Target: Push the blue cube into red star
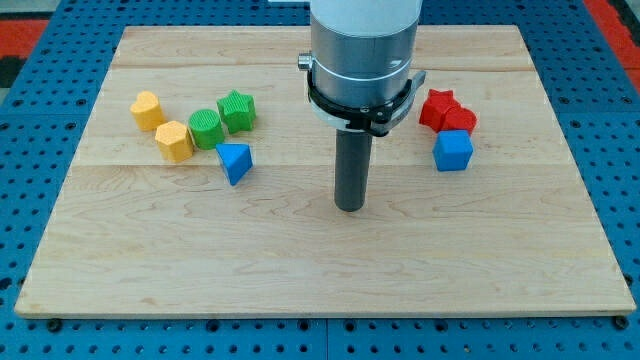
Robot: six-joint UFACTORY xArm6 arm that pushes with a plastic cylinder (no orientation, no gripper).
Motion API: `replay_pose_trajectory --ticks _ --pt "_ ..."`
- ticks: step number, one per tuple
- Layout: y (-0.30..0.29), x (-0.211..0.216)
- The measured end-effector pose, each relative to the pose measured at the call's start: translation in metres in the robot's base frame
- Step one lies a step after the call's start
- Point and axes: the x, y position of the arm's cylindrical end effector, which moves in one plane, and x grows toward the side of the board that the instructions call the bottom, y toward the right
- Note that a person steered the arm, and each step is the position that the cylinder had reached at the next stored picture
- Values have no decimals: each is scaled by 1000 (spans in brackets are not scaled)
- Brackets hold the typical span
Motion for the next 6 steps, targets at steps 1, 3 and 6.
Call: replay_pose_trajectory --ticks 1,3,6 --pt "10 5" --pt "134 3" --pt "128 -76"
